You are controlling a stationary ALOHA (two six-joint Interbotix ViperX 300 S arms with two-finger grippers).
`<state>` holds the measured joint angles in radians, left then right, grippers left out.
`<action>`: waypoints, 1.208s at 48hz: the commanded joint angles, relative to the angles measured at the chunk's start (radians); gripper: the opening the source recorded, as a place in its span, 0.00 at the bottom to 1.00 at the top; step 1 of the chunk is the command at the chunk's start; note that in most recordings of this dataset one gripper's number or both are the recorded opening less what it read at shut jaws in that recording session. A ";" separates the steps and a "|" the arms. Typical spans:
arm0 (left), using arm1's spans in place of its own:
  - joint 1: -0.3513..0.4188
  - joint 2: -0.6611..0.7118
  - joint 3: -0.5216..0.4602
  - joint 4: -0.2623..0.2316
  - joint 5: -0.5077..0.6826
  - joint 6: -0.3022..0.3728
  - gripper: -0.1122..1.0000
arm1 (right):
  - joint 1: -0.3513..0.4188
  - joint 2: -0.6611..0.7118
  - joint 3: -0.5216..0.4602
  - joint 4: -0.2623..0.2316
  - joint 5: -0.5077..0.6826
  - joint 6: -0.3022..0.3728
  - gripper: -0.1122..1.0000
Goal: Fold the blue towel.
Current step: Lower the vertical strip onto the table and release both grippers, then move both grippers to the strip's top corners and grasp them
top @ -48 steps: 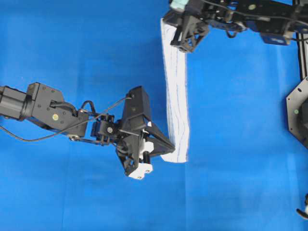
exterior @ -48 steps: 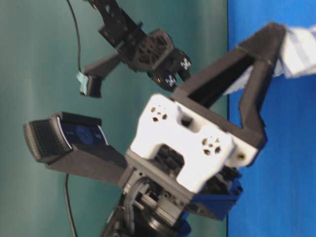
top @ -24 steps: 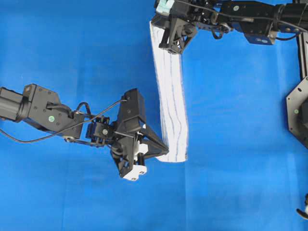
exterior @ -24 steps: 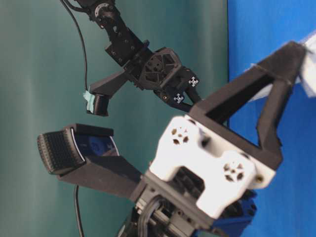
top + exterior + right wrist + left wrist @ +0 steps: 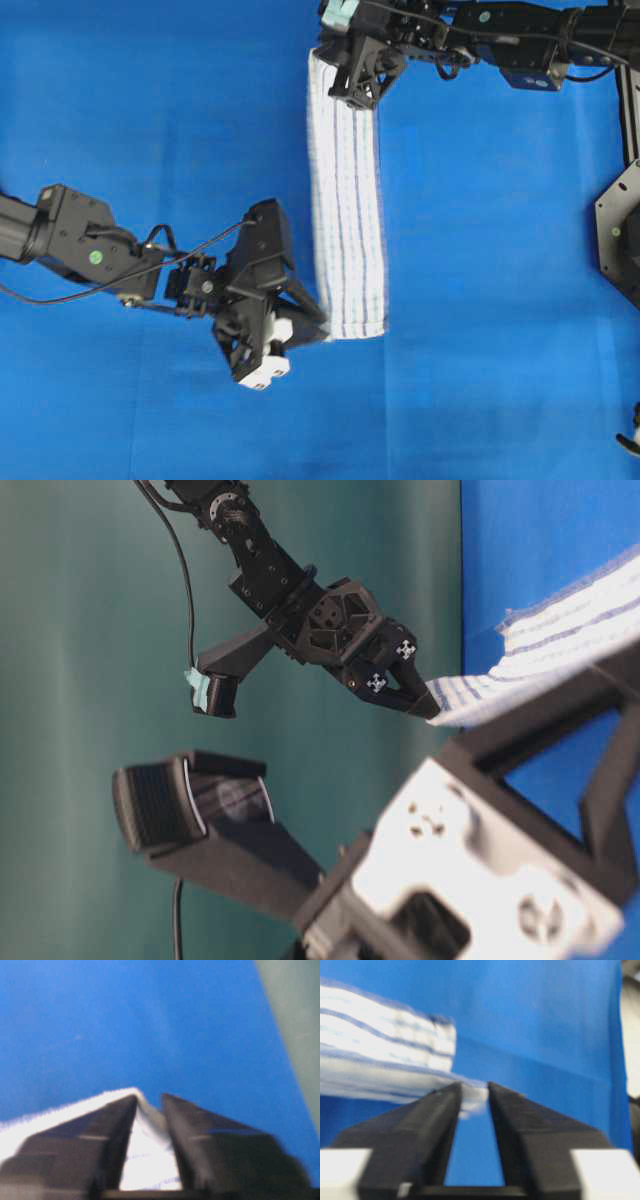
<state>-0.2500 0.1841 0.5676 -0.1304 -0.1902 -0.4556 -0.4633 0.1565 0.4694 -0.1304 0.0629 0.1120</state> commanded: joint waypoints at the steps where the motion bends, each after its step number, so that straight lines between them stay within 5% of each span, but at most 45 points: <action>1: -0.002 -0.048 0.009 -0.020 0.006 0.002 0.39 | -0.002 -0.017 -0.025 -0.003 -0.014 0.002 0.63; 9: 0.000 -0.114 0.075 -0.021 0.043 0.002 0.56 | 0.000 -0.021 -0.020 -0.005 -0.014 0.002 0.86; 27: 0.083 -0.293 0.224 -0.011 0.066 0.034 0.55 | -0.005 -0.153 0.097 -0.003 -0.009 0.012 0.85; 49: 0.379 -0.330 0.256 -0.008 0.066 0.295 0.55 | 0.011 -0.353 0.336 0.028 -0.035 0.054 0.85; 58: 0.459 -0.334 0.262 -0.008 0.067 0.353 0.55 | 0.052 -0.423 0.420 0.034 -0.046 0.089 0.85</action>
<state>0.1871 -0.1273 0.8376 -0.1411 -0.1197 -0.1166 -0.4295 -0.2240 0.8774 -0.1012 0.0276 0.1933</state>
